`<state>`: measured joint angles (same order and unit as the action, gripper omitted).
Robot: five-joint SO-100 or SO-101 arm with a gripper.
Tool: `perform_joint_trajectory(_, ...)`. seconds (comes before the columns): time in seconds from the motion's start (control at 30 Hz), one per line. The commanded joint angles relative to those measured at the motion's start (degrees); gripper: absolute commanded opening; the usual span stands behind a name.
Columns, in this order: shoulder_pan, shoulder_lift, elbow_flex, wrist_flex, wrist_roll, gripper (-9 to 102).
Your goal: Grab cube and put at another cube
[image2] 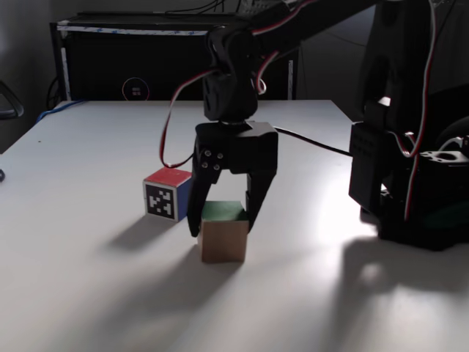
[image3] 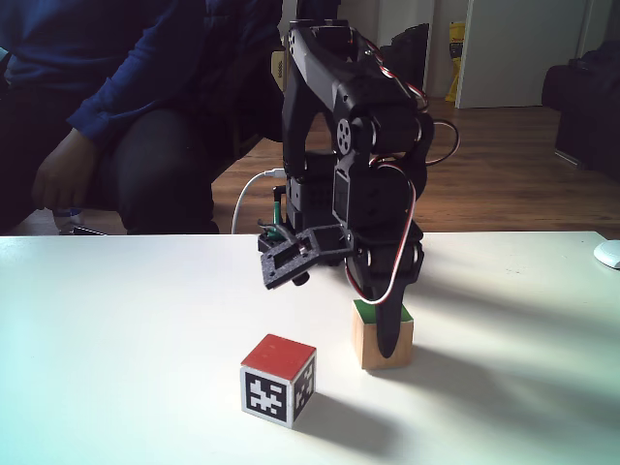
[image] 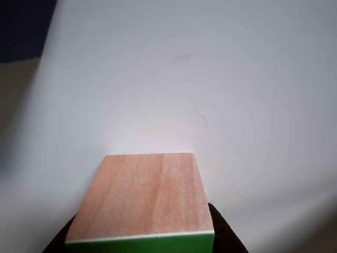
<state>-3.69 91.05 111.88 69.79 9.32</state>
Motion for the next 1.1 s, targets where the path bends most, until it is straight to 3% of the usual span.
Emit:
perform_joint_trajectory(0.0,0.6,3.1,-0.1,-0.6,-0.4,18)
perform_joint_trajectory(0.4,3.2,21.0,-7.3,10.4,1.9,18)
perform_joint_trajectory(0.67,8.5,12.0,-20.0,15.1,2.1,18)
perform_joint_trajectory(1.07,16.3,-3.1,-32.2,15.9,2.3,18)
